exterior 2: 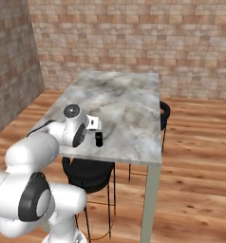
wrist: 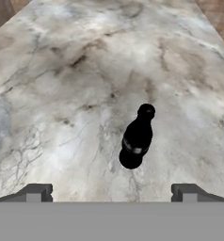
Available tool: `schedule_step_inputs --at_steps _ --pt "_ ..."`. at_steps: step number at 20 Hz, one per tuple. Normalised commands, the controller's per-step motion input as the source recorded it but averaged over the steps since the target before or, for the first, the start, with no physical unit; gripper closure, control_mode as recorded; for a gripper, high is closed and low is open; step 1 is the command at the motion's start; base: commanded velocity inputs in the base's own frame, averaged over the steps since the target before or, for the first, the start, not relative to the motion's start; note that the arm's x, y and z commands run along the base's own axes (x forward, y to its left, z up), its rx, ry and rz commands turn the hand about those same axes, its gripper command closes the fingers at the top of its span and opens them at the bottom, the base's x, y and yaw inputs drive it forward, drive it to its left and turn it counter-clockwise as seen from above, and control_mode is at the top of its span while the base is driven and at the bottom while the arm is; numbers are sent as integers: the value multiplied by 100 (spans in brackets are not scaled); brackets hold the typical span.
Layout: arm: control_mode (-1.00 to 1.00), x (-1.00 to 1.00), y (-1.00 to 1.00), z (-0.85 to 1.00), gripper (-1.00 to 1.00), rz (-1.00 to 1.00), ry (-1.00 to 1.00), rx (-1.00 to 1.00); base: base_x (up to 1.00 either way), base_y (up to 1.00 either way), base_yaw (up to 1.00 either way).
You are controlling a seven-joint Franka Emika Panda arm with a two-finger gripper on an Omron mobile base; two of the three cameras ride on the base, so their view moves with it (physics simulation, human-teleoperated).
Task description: Place the large bottle from the dining counter next to the other large bottle outside the sink, and place the small bottle from the dining counter next to the other small bottle inside the sink.
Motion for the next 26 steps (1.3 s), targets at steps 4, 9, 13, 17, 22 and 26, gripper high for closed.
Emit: schedule_step_inputs --at_steps 4,9,13,17,22,26 --pt "-100 11 0 -5 -100 -2 0 0 0 0 0" --pt "-100 1 -1 -8 -100 -1 0 -1 0 0 0" --pt "-100 0 -5 -8 -100 -1 0 -2 0 0 0" --pt "-100 4 -8 -6 -100 -2 0 -1 0 0 0" --pt "-100 11 -9 -3 -100 -2 0 -1 0 0 0" --pt "-100 18 -6 -4 -100 -2 0 0 0 0 0"
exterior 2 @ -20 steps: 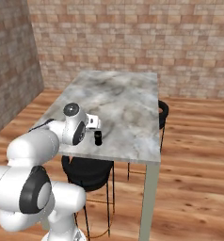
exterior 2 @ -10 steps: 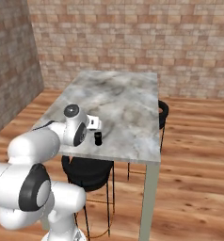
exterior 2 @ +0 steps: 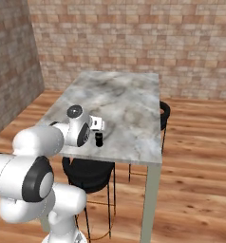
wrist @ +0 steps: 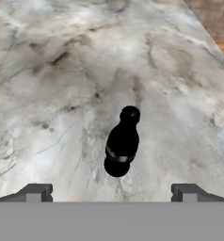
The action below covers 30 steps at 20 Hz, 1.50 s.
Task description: Place the large bottle from the dining counter next to the other large bottle outside the sink, and place the small bottle from the dining counter next to the other small bottle inside the sink.
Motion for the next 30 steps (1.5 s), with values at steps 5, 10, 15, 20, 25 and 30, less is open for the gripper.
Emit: schedule_step_inputs --at_steps 5,10,15,20,25,30 --pt "-100 18 -4 -8 -100 -1 0 0 0 0 0" --pt "-100 13 -4 -9 -100 -1 0 0 0 0 0" --pt "-100 13 -6 -8 -100 -1 0 0 0 0 0" --pt "-100 16 -7 -5 -100 -1 0 0 0 0 0" --pt "-100 17 -3 -3 -100 -1 0 0 0 0 0" --pt "-100 5 0 -6 -100 0 0 0 0 0 0"
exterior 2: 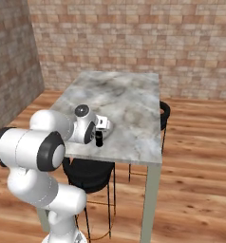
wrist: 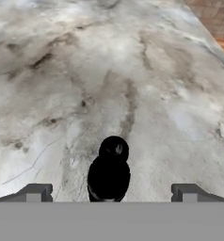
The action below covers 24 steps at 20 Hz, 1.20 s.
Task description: Place the large bottle from the dining counter next to the other large bottle outside the sink, and place the small bottle from the dining counter next to the other small bottle inside the sink.
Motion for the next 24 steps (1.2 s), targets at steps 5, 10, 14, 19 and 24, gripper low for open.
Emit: schedule_step_inputs --at_steps 5,10,14,19,24 --pt "-100 0 0 -8 -100 0 0 0 0 0 0" --pt "-100 0 0 -7 -100 0 0 0 0 0 0" --pt "-100 0 0 -6 -100 0 0 0 0 0 0" --pt "-100 0 0 -9 -100 0 0 0 0 0 0" --pt "-100 0 0 -7 -100 0 0 0 0 0 0"
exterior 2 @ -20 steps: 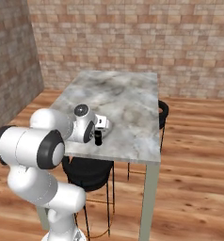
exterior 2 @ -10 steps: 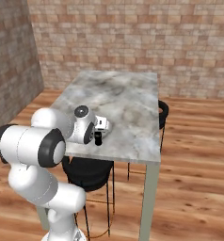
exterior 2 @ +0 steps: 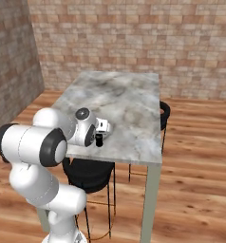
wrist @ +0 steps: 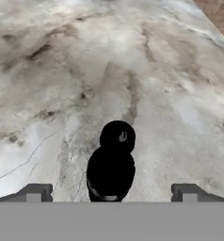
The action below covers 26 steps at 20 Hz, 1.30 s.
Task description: Place the large bottle from the dining counter next to the other large bottle outside the sink, and place the small bottle from the dining counter next to the other small bottle inside the sink.
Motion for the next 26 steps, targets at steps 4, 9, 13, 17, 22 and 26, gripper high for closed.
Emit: schedule_step_inputs --at_steps 4,9,13,17,22,26 --pt "-100 3 0 -4 -100 0 0 0 0 0 0" --pt "-100 4 0 -3 -100 0 0 0 0 0 0" --pt "-100 5 0 -2 -100 0 0 0 0 0 0" --pt "-100 8 0 -3 -100 0 0 0 0 0 0" --pt "-100 7 0 -3 -100 0 0 0 0 0 0" --pt "-100 4 0 -3 -100 0 0 0 0 0 0"
